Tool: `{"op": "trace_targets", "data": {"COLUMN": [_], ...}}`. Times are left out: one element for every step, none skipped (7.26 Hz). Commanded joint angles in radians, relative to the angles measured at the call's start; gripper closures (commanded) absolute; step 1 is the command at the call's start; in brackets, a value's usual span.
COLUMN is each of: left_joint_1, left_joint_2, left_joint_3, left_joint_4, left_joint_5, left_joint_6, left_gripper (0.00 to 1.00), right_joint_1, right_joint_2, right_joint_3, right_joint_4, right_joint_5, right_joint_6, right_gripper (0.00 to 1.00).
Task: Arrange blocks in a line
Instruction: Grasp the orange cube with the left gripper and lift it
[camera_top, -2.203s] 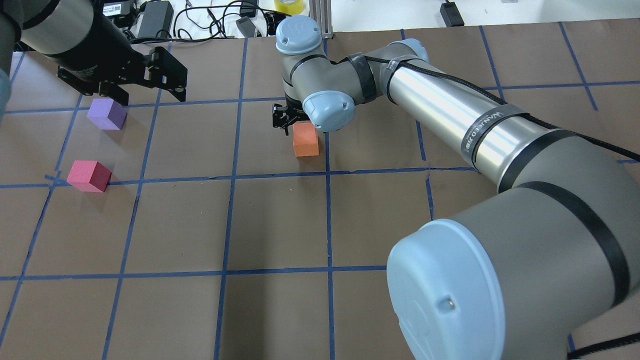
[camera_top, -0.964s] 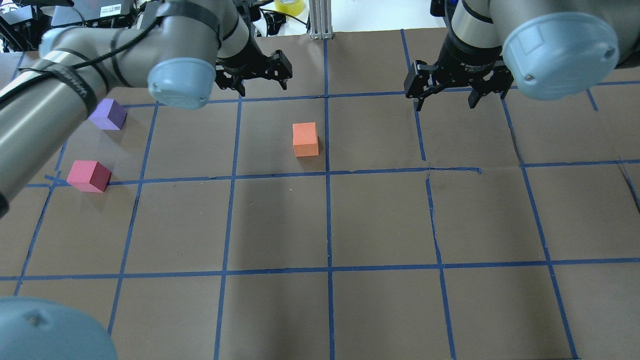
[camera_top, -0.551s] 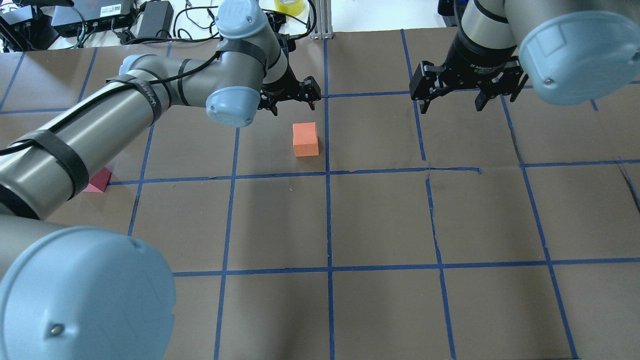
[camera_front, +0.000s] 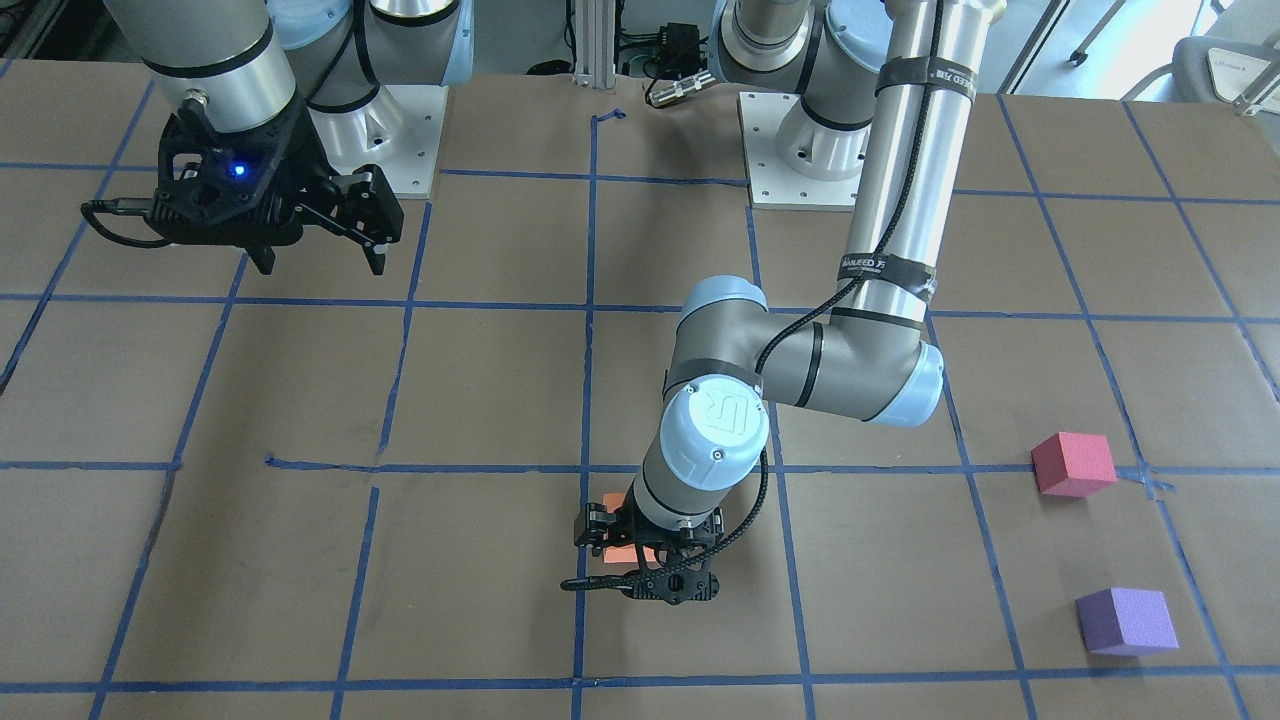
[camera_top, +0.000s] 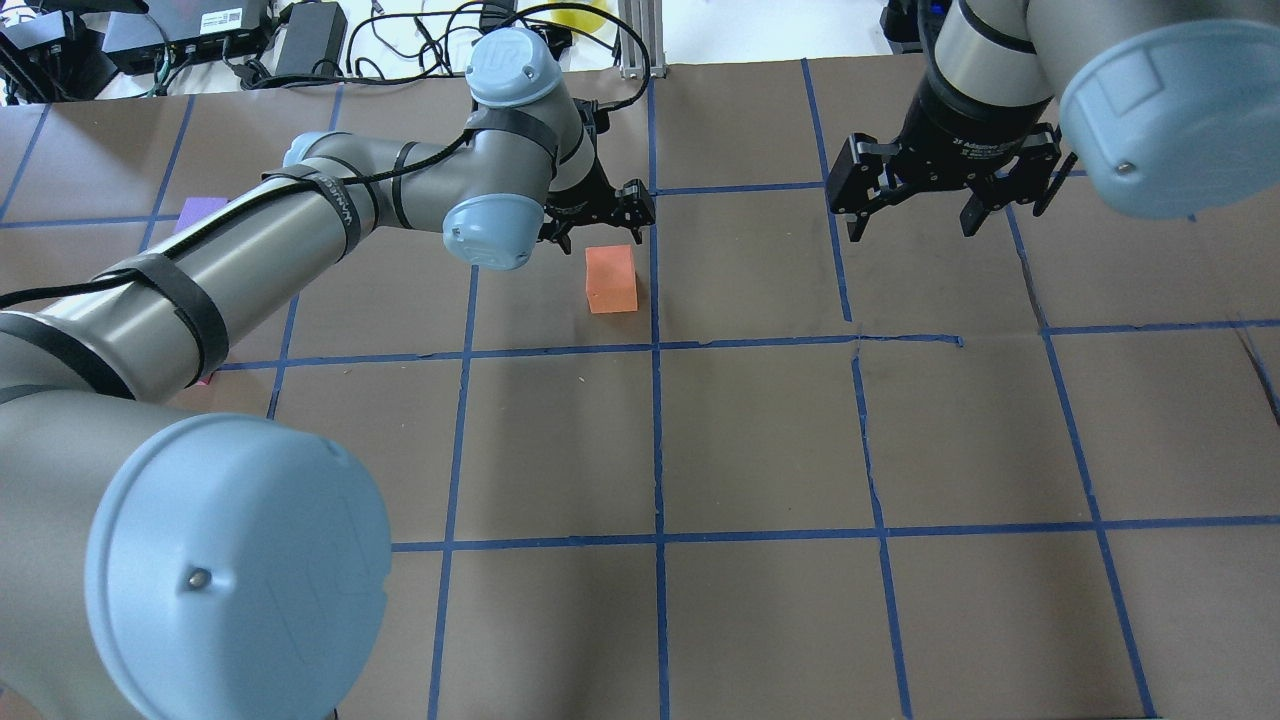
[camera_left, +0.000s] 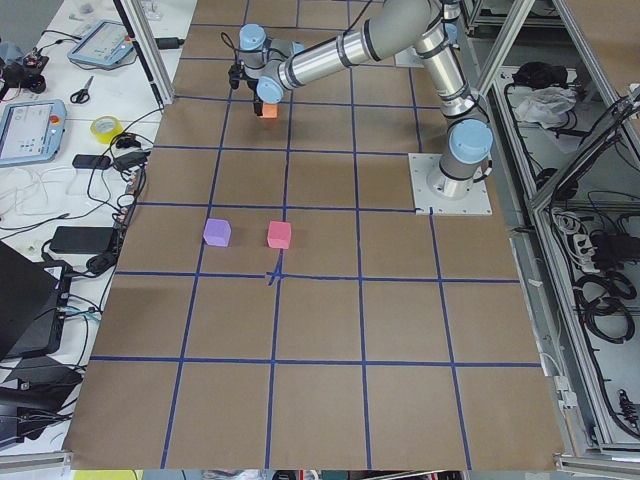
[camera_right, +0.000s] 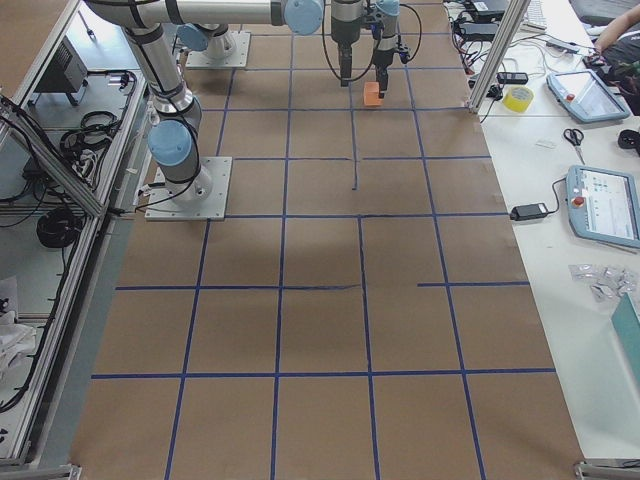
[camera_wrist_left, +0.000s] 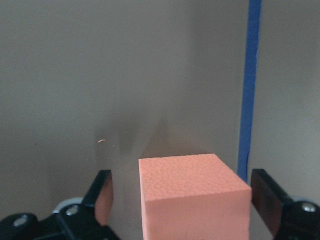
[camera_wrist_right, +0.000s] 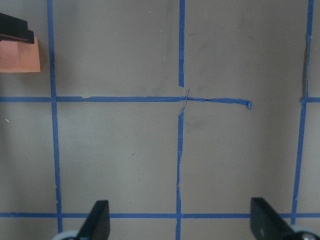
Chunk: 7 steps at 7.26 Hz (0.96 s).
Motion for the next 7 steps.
{"op": "trace_targets", "data": {"left_joint_1": [-0.008, 0.014, 0.030, 0.056, 0.141, 0.248, 0.349], "left_joint_2": [0.004, 0.030, 0.054, 0.070, 0.096, 0.149, 0.191], "left_joint_3": [0.007, 0.029, 0.029, 0.030, 0.034, 0.040, 0.046], "left_joint_4": [0.005, -0.003, -0.039, -0.090, -0.136, -0.189, -0.246], "left_joint_5": [0.003, 0.005, 0.035, 0.038, 0.028, 0.000, -0.006], "left_joint_6": [-0.018, 0.044, 0.060, 0.087, 0.092, 0.209, 0.356], "left_gripper": [0.41, 0.64, 0.97, 1.00, 1.00, 1.00, 1.00], "right_joint_1": [0.000, 0.000, -0.002, -0.005, -0.011, -0.011, -0.011], "right_joint_2": [-0.016, -0.016, -0.016, -0.016, -0.016, -0.016, -0.016], "right_joint_3": [0.005, 0.005, 0.005, 0.005, 0.005, 0.005, 0.005], "right_joint_4": [-0.001, -0.001, -0.004, -0.006, -0.006, -0.001, -0.003], "right_joint_5": [-0.003, -0.003, -0.003, -0.003, -0.003, 0.003, 0.004], "right_joint_6": [-0.052, -0.051, -0.048, -0.051, -0.051, -0.045, -0.042], "right_gripper": [0.00, 0.00, 0.00, 0.00, 0.00, 0.00, 0.00]}}
